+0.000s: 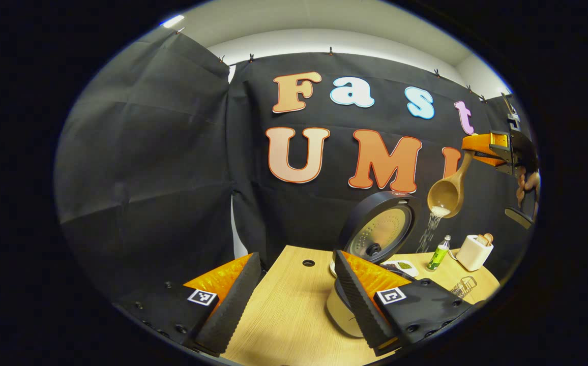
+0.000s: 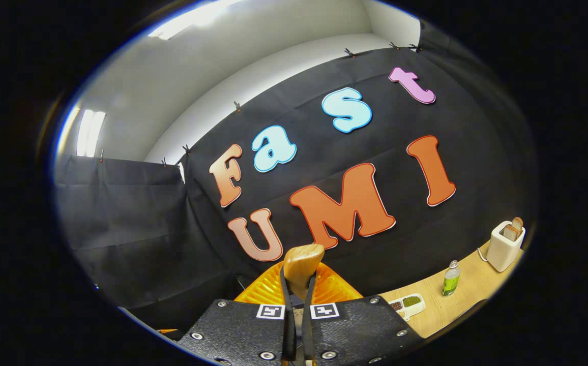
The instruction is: Close the left gripper, press the button to open the rice cooker; take a wooden spoon from the chopstick holder with the right hand, scoop a spoonful of rice and pour it into the rice cooker, then put the wooden spoon back into the chopstick holder.
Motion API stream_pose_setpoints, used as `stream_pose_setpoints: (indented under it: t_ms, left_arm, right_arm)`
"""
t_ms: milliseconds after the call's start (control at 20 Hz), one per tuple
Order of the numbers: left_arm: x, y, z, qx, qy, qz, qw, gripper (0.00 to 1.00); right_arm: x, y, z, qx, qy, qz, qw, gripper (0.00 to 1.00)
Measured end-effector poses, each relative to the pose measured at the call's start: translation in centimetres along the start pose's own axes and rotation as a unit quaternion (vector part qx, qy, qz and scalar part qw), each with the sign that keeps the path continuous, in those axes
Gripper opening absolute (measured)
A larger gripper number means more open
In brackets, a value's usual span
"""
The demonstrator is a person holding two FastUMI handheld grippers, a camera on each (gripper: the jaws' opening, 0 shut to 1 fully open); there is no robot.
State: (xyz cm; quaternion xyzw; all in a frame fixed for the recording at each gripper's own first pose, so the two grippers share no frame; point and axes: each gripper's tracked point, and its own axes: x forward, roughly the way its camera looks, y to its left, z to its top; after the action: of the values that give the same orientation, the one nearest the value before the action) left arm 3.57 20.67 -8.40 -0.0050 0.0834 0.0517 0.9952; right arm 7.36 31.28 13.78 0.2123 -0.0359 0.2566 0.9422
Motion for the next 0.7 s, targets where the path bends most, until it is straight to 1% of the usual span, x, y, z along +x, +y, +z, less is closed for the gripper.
stream_pose_setpoints:
  t_ms: [50, 100, 150, 200, 350, 400, 450, 500, 550, 600, 650, 700]
  left_arm:
    - [0.0, -0.1, -0.1, 0.000, 0.000, 0.000, 1.000, 0.94]
    - [0.0, 0.0, 0.0, -0.001, 0.000, -0.001, 1.000, 0.98]
    - [0.0, -0.1, -0.1, -0.002, 0.000, -0.001, 1.000, 0.98]
    - [-0.1, -0.1, -0.1, -0.003, 0.000, -0.002, 1.000, 0.95]
    - [0.0, 0.0, -0.2, -0.002, 0.002, -0.001, 1.000, 0.95]
    - [0.1, 0.0, -0.2, -0.001, 0.003, -0.001, 1.000, 0.98]
    - [0.0, 0.1, -0.3, 0.000, 0.003, 0.000, 1.000, 0.95]
    - [-0.1, 0.1, -0.3, 0.002, 0.003, 0.000, 1.000, 0.95]
    - [-0.1, 0.1, -0.4, 0.003, 0.004, 0.000, 1.000, 0.95]
    - [-0.2, 0.1, -0.4, 0.004, 0.004, 0.001, 1.000, 0.95]
    - [-0.2, 0.2, -0.3, 0.005, 0.004, 0.001, 1.000, 0.95]
    - [0.0, 0.2, -0.2, 0.006, 0.004, 0.002, 1.000, 0.95]
  right_arm:
    - [0.0, 0.1, 0.1, -0.004, -0.002, 0.001, 1.000, 0.09]
    - [0.0, 0.2, 0.1, -0.009, -0.002, 0.002, 1.000, 0.09]
    - [0.0, 0.4, 0.2, -0.014, -0.002, 0.005, 1.000, 0.04]
    - [-0.1, 0.7, 0.1, -0.022, -0.002, 0.009, 1.000, 0.04]
    - [-0.2, 1.6, -0.7, -0.050, 0.003, 0.025, 0.998, 0.04]
    - [-0.1, 1.9, -0.9, -0.060, 0.004, 0.030, 0.998, 0.04]
    - [-0.2, 2.4, -1.1, -0.073, 0.004, 0.038, 0.997, 0.04]
    - [-0.3, 3.0, -1.4, -0.088, 0.003, 0.047, 0.995, 0.09]
    - [-0.4, 3.6, -1.6, -0.105, 0.003, 0.057, 0.993, 0.09]
    - [-0.6, 4.1, -2.0, -0.125, 0.003, 0.068, 0.990, 0.04]
    - [-0.6, 4.9, -2.4, -0.148, 0.002, 0.081, 0.986, 0.09]
    - [-1.0, 5.4, -2.7, -0.172, 0.003, 0.095, 0.980, 0.09]
